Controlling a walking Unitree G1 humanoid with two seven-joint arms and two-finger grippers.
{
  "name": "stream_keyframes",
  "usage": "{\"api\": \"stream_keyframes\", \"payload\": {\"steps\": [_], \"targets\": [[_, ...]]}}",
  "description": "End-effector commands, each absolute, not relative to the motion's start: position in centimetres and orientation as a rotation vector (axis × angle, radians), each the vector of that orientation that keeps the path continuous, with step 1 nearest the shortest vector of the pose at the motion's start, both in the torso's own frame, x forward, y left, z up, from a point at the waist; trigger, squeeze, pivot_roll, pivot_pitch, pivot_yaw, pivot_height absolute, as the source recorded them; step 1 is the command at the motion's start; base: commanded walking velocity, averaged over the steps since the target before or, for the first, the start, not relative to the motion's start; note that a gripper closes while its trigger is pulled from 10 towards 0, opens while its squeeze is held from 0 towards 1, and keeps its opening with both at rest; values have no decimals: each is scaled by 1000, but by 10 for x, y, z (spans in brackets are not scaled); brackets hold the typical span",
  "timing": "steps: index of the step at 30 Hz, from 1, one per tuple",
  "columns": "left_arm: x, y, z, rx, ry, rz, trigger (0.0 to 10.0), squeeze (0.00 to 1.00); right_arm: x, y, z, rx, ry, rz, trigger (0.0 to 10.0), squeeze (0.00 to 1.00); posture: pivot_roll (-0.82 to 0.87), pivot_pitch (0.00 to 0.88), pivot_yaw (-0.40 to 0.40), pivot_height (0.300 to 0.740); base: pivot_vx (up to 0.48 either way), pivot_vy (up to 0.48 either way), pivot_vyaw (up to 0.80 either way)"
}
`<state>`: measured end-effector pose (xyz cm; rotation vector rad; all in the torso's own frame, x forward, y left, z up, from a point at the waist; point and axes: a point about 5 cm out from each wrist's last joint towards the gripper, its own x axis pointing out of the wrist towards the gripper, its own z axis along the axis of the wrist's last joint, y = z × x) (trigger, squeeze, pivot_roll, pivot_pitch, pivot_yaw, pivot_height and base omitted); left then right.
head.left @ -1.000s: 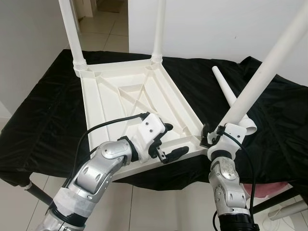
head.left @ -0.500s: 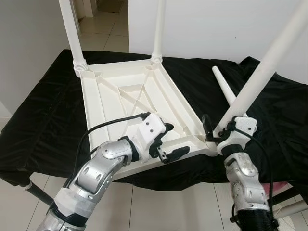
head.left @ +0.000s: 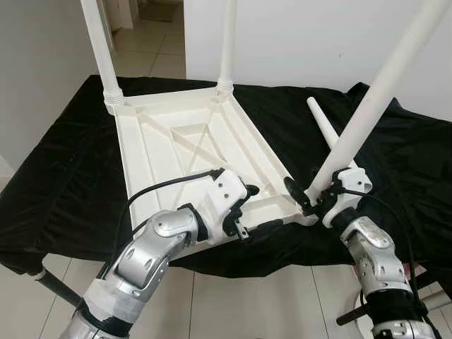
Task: Building children table
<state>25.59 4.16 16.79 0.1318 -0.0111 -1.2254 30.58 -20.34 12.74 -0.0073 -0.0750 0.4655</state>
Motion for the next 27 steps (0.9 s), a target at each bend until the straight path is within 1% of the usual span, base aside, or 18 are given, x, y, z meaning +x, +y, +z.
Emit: {"api": "stream_keyframes", "payload": {"steps": [1, 11, 12, 14, 15, 22, 23, 27], "targets": [[255, 39, 171, 147, -22, -1230, 10000, 0, 307, -200, 120, -2, -41, 504, 0, 0, -30, 0, -31, 740, 0, 0, 0], [256, 42, 172, 152, -23, -1224, 10000, 0, 306, -207, 109, 6, 2, 511, 0, 0, -26, 0, -25, 740, 0, 0, 0], [256, 42, 172, 153, -23, -1223, 10000, 0, 307, -208, 107, 1, 9, 499, 4392, 0, -28, 0, -21, 740, 0, 0, 0], [256, 42, 172, 153, -23, -1223, 10000, 0, 307, -208, 107, 1, 9, 499, 4392, 0, -28, 0, -21, 740, 0, 0, 0], [257, 42, 173, 154, -24, -1223, 10000, 0, 307, -208, 106, -2, 13, 490, 10000, 0, -28, 0, -21, 740, 0, 0, 0], [257, 42, 174, 155, -27, -1224, 10000, 0, 309, -205, 109, 8, -9, 440, 10000, 0, -32, 0, -21, 740, 0, 0, 0], [257, 42, 173, 155, -26, -1224, 10000, 0, 310, -204, 109, 3, -16, 383, 10000, 0, -32, 0, -25, 740, 0, 0, 0], [257, 42, 173, 153, -25, -1223, 10000, 0, 309, -202, 111, 10, -30, 349, 10000, 0, -33, 0, -27, 740, 0, 0, 0]]}}
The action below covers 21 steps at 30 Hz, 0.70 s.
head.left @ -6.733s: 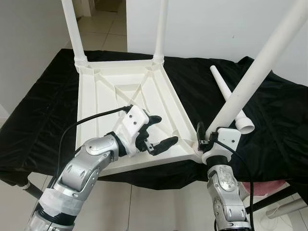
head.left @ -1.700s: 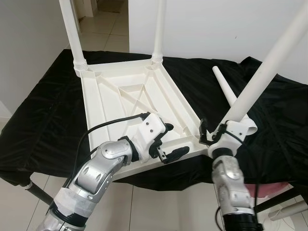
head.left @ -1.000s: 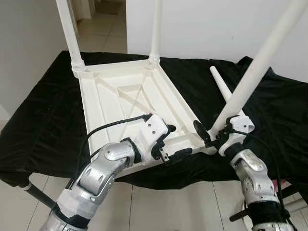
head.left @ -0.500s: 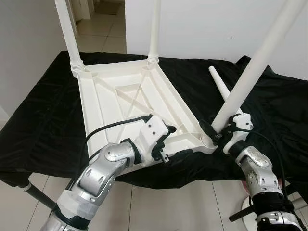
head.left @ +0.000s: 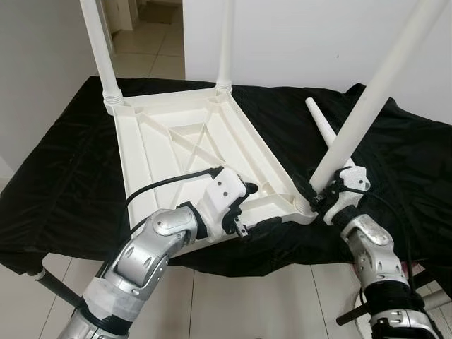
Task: Building children table
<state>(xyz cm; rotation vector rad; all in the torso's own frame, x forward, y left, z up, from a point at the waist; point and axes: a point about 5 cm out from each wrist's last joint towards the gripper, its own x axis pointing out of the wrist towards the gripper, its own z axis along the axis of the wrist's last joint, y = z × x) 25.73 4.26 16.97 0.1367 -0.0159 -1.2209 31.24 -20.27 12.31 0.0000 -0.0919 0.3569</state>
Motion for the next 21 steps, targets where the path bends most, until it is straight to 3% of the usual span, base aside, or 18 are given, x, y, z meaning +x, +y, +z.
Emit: {"api": "stream_keyframes", "payload": {"steps": [1, 21], "targets": [[257, 42, 173, 152, -24, -1222, 10000, 0, 309, -200, 112, 17, -40, 328, 10000, 0, -33, 0, -27, 740, 0, 0, 0], [257, 44, 172, 152, -22, -1212, 10000, 0, 288, -159, 104, 91, -25, -43, 10000, 0, -34, 0, -27, 740, 0, 0, 0]]}}
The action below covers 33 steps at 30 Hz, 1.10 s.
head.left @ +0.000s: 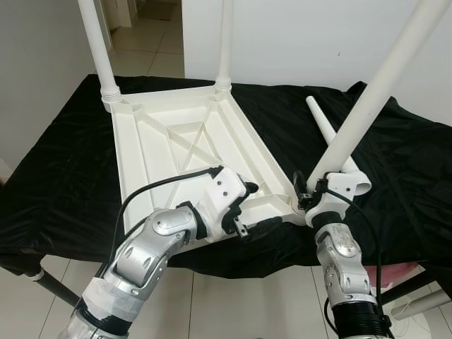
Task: Building children table
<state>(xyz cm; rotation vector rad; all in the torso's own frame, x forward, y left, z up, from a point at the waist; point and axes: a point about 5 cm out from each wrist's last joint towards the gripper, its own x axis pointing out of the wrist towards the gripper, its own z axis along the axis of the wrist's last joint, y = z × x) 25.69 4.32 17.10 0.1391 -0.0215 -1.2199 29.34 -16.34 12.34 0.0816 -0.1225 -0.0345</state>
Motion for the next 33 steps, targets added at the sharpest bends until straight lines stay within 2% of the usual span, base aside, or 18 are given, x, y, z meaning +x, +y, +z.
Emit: {"api": "stream_keyframes", "payload": {"steps": [1, 5, 16, 17, 18, 19, 26, 33], "targets": [[257, 44, 172, 152, -22, -1213, 10000, 0, 287, -158, 103, 100, -15, -81, 10000, 0, -33, 0, -31, 740, 0, 0, 0], [259, 44, 173, 156, -23, -1208, 10000, 0, 284, -155, 105, 121, -12, -154, 10000, 0, -30, 0, -34, 740, 0, 0, 0], [263, 45, 175, 156, -30, -1192, 10000, 0, 284, -147, 115, 155, -52, -168, 10000, 0, -40, 0, -32, 740, 0, 0, 0], [264, 45, 175, 158, -31, -1193, 10000, 0, 284, -148, 117, 150, -63, -161, 10000, 118, -42, 0, -32, 740, 0, 0, 0], [264, 45, 175, 156, -31, -1194, 10000, 0, 283, -149, 118, 155, -68, -154, 10000, 945, -45, 0, -32, 740, 0, 0, 0], [263, 44, 174, 157, -32, -1195, 10000, 0, 283, -149, 118, 158, -74, -142, 10000, 1000, -45, 0, -31, 740, 0, 0, 0], [263, 43, 174, 154, -31, -1196, 10000, 0, 280, -153, 121, 137, -89, -94, 10000, 1000, -48, 0, -35, 740, 0, 0, 0], [262, 44, 174, 150, -28, -1196, 10000, 0, 281, -164, 128, 107, -136, 42, 10000, 1000, -47, 0, -32, 740, 0, 0, 0]]}}
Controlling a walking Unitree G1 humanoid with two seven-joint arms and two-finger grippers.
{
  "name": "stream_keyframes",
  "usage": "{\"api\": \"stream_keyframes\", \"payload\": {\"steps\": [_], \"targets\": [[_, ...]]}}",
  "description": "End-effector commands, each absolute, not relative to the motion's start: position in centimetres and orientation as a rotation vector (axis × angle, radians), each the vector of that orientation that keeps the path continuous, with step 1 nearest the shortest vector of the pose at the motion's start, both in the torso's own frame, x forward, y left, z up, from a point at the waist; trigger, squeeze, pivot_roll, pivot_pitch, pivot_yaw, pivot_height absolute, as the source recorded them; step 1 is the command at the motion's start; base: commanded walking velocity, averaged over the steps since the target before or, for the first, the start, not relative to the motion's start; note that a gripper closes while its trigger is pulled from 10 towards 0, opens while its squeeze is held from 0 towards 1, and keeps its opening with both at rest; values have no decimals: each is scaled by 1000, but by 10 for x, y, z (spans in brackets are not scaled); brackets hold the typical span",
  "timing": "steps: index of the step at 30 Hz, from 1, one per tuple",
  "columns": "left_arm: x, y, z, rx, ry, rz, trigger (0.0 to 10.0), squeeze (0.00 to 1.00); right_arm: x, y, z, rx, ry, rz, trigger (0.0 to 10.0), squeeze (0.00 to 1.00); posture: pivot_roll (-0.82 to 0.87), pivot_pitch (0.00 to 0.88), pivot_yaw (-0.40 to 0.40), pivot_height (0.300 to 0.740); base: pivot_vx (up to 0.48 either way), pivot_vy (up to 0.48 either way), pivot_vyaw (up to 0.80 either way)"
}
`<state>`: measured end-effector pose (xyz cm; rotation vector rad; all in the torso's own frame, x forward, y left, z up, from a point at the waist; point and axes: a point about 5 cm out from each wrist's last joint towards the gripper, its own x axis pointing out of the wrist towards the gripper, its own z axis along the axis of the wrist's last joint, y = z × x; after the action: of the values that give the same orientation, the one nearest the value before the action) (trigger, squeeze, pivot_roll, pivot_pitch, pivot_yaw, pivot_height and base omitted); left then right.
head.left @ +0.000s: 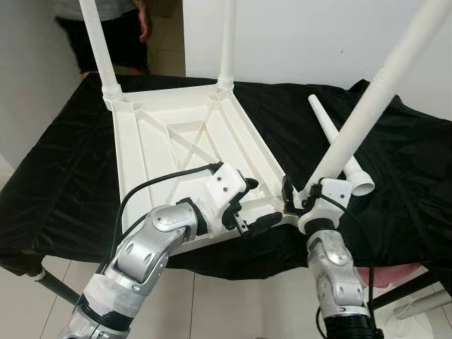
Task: Building children table
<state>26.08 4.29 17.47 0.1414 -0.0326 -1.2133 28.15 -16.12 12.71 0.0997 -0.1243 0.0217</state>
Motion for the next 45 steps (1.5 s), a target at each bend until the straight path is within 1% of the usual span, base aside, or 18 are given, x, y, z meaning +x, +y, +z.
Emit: {"api": "stream_keyframes", "payload": {"steps": [1, 2, 3, 5, 10, 14, 20, 21, 23, 24, 26, 27, 29, 37, 38, 39, 43, 45], "targets": [[262, 44, 173, 150, -27, -1197, 10000, 0, 282, -167, 131, 105, -148, 87, 10000, 125, -47, 0, -29, 740, 0, 0, 0], [262, 44, 173, 150, -27, -1197, 10000, 0, 282, -167, 131, 105, -148, 87, 10000, 125, -47, 0, -29, 740, 0, 0, 0], [262, 44, 173, 150, -26, -1197, 10000, 0, 283, -169, 133, 104, -156, 118, 10000, 0, -47, 0, -29, 740, 0, 0, 0], [262, 44, 173, 150, -26, -1197, 10000, 0, 283, -169, 133, 104, -156, 118, 10000, 0, -47, 0, -29, 740, 0, 0, 0], [263, 44, 174, 156, -29, -1195, 10000, 0, 291, -175, 140, 75, -175, 304, 10000, 0, -41, 0, -30, 740, 0, 0, 0], [264, 44, 174, 156, -31, -1192, 10000, 0, 294, -177, 141, 53, -171, 363, 10000, 0, -38, 0, -32, 740, 0, 0, 0], [264, 44, 175, 159, -34, -1181, 10000, 0, 300, -188, 134, -18, -96, 472, 10000, 0, -38, 0, -32, 740, 0, 0, 0], [264, 45, 175, 159, -35, -1179, 10000, 0, 301, -192, 130, -40, -73, 493, 8745, 0, -30, 0, -36, 740, 0, 0, 0], [264, 45, 175, 159, -35, -1179, 10000, 0, 301, -192, 130, -40, -73, 493, 8745, 0, -30, 0, -36, 740, 0, 0, 0], [264, 45, 175, 160, -36, -1177, 10000, 0, 302, -196, 127, -48, -54, 500, 3451, 0, -28, 0, -37, 740, 0, 0, 0], [264, 45, 175, 160, -36, -1177, 10000, 0, 302, -196, 127, -48, -54, 500, 3451, 0, -28, 0, -37, 740, 0, 0, 0], [265, 46, 175, 162, -36, -1174, 10000, 0, 303, -202, 123, -56, -33, 500, 0, 0, -26, 0, -41, 740, 0, 0, 0], [264, 47, 174, 164, -36, -1170, 10000, 0, 303, -209, 117, -60, -7, 490, 0, 0, -24, 0, -45, 740, 0, 0, 0], [264, 47, 173, 160, -35, -1164, 10000, 0, 299, -213, 112, -53, 7, 489, 0, 0, -29, 0, -51, 740, 0, 0, 0], [265, 46, 173, 159, -35, -1163, 10000, 0, 299, -213, 112, -51, 5, 481, 2902, 0, -33, 0, -50, 740, 0, 0, 0], [265, 46, 173, 159, -35, -1162, 10000, 0, 299, -213, 113, -43, -1, 470, 10000, 0, -35, 0, -51, 740, 0, 0, 0], [265, 46, 173, 157, -38, -1162, 10000, 0, 297, -210, 114, -17, -18, 451, 10000, 0, -39, 0, -52, 740, 0, 0, 0], [265, 45, 173, 159, -40, -1163, 10000, 0, 296, -209, 113, -49, -11, 412, 10000, 0, -41, 0, -52, 740, 0, 0, 0]]}}
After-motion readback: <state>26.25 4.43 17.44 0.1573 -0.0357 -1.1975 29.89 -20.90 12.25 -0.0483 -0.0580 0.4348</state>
